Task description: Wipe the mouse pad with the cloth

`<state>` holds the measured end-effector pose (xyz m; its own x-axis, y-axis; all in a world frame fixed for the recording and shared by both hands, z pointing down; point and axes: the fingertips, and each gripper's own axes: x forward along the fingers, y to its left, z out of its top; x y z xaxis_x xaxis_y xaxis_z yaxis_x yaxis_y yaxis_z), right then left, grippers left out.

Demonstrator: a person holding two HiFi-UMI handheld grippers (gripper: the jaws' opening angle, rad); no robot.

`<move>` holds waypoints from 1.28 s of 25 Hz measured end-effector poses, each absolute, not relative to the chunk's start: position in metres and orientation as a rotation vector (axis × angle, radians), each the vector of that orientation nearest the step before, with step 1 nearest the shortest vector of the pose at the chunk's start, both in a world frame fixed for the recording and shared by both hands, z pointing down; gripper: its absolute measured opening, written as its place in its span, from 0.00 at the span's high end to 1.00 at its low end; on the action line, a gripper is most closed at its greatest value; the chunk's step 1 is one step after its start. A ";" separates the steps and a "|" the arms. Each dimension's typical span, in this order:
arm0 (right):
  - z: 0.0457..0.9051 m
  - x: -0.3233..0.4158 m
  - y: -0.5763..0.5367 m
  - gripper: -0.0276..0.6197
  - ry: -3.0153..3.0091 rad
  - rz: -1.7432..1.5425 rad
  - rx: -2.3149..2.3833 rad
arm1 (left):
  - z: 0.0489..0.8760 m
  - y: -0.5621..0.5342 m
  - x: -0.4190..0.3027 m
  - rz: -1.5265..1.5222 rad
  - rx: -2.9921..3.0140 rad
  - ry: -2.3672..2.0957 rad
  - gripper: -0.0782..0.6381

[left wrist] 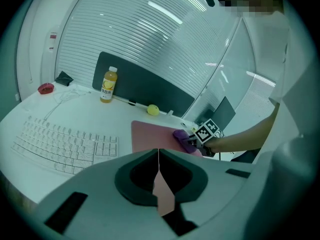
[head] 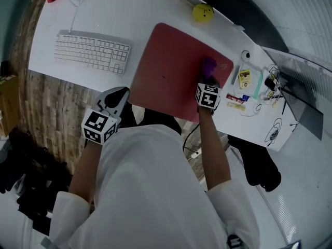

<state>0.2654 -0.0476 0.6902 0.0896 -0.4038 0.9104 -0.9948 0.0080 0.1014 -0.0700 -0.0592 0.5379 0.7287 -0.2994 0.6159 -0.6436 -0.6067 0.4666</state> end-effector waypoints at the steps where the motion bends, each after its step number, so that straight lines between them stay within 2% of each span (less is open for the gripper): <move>1: 0.690 0.258 -0.051 0.84 -1.451 0.889 1.517 | 0.539 -0.061 -0.072 0.634 2.232 -0.709 0.86; 32: 0.676 0.052 -0.157 0.84 -1.761 0.766 1.232 | 0.560 -0.118 -0.129 0.549 2.188 -0.780 0.86</move>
<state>0.0524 -0.1565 0.6756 -0.1705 -0.4342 0.8845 -0.9430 0.3323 -0.0187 -0.1292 -0.1182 0.5595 0.7240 -0.3600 0.5884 -0.6753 -0.5441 0.4980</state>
